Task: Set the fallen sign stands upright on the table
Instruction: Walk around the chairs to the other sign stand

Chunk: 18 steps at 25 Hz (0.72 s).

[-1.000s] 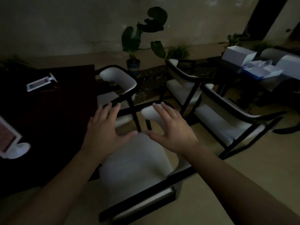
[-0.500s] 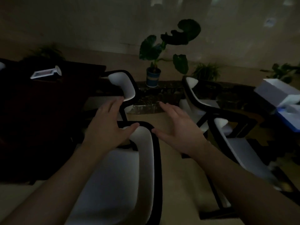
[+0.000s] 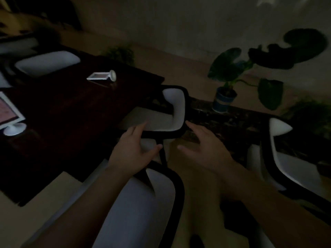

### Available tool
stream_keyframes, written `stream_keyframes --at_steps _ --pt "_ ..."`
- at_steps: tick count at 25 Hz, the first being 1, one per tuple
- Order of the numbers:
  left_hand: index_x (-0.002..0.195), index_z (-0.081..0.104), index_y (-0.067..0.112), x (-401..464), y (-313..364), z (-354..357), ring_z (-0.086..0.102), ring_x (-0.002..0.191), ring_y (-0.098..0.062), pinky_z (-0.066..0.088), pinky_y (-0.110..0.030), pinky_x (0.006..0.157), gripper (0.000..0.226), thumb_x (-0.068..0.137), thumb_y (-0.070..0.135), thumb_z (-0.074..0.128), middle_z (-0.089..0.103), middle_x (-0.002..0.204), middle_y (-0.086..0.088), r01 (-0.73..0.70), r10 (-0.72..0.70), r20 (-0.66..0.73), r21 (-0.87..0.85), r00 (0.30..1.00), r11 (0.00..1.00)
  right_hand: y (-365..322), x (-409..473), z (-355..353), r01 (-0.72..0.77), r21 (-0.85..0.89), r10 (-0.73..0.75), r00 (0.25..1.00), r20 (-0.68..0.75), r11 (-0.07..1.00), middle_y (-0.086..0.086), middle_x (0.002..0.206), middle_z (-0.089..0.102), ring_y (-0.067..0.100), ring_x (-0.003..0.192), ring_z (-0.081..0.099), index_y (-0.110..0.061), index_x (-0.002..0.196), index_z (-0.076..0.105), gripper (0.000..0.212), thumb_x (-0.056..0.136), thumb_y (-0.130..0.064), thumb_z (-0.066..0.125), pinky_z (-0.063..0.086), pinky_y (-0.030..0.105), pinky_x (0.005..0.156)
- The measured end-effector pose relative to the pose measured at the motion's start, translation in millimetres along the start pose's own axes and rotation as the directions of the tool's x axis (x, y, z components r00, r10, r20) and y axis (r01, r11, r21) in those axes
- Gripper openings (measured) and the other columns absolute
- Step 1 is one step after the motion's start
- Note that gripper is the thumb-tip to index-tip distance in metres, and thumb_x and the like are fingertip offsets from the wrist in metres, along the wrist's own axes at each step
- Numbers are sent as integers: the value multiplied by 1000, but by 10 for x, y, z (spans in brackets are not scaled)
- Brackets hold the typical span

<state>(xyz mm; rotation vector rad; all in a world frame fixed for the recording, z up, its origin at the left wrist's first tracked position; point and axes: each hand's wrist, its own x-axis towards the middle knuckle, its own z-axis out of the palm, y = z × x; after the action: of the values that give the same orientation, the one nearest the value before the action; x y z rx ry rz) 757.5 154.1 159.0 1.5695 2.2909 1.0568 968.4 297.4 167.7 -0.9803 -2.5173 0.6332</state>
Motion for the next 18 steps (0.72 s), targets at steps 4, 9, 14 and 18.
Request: stream_keyframes --at_steps 4,9,14,18 --pt "153 33 26 689 -77 274 44 135 -19 41 -29 100 88 82 67 64 45 150 -1 166 -155 -137 70 978 984 602 1129 -52 143 139 -152 987 58 980 -10 149 42 10 133 38 -37 150 32 83 79 -69 61 36 29 101" --pt "150 37 28 1823 -9 656 49 131 -18 39 -26 94 84 81 66 66 48 148 -1 401 -370 -300 45 879 915 1328 2760 -316 255 205 -288 946 149 945 -9 149 42 8 132 39 -40 148 34 81 78 -73 59 35 25 96" --pt "148 41 28 2940 -86 702 53 128 -22 44 -30 93 84 78 68 67 52 145 -4 541 -484 -431 12 761 841 1476 4245 -422 340 307 -406 895 186 889 -7 146 47 6 129 43 -35 147 40 79 78 -67 63 39 26 99" --pt "146 42 31 3802 -507 667 57 124 -21 50 -34 91 85 76 70 67 55 143 -3 604 -539 -506 -43 673 796 1441 5388 -199 371 326 -456 857 241 869 -7 143 48 11 127 46 -36 145 42 80 75 -70 60 42 31 96"
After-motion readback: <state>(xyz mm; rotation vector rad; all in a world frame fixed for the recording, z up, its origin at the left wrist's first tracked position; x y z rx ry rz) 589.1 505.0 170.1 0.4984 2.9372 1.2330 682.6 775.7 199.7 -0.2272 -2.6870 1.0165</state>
